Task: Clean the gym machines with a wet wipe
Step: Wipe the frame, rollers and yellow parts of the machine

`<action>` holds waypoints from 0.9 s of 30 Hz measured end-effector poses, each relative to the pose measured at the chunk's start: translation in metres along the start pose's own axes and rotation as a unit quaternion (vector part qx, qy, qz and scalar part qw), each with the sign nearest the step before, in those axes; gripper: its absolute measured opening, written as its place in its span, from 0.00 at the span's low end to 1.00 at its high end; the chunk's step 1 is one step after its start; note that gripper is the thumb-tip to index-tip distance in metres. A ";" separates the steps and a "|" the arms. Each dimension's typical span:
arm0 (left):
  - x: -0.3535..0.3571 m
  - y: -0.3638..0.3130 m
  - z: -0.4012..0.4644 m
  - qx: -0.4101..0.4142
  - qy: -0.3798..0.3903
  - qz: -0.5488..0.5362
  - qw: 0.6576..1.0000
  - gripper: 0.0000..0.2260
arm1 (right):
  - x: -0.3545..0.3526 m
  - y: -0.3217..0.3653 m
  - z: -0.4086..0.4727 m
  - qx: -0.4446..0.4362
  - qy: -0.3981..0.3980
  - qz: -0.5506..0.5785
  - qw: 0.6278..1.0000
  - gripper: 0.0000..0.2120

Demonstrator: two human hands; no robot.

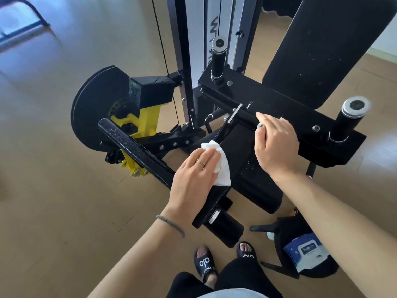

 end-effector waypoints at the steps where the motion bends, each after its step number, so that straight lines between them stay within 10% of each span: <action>1: 0.000 0.002 -0.001 -0.001 0.008 -0.004 1.000 0.18 | 0.000 0.000 0.000 0.001 -0.001 -0.002 1.000 0.20; 27: -0.002 -0.010 -0.084 -0.136 0.050 0.000 0.989 0.19 | -0.005 -0.004 0.001 -0.012 0.057 0.012 0.998 0.22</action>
Point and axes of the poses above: each hand's wrist, its own z-axis towards the middle knuckle, its own x-axis out of the palm, y = z × x, the point moved 1 cm from there along z, towards the middle knuckle, and after that the axes turned 10 degrees about -x, right-handed, at the moved point
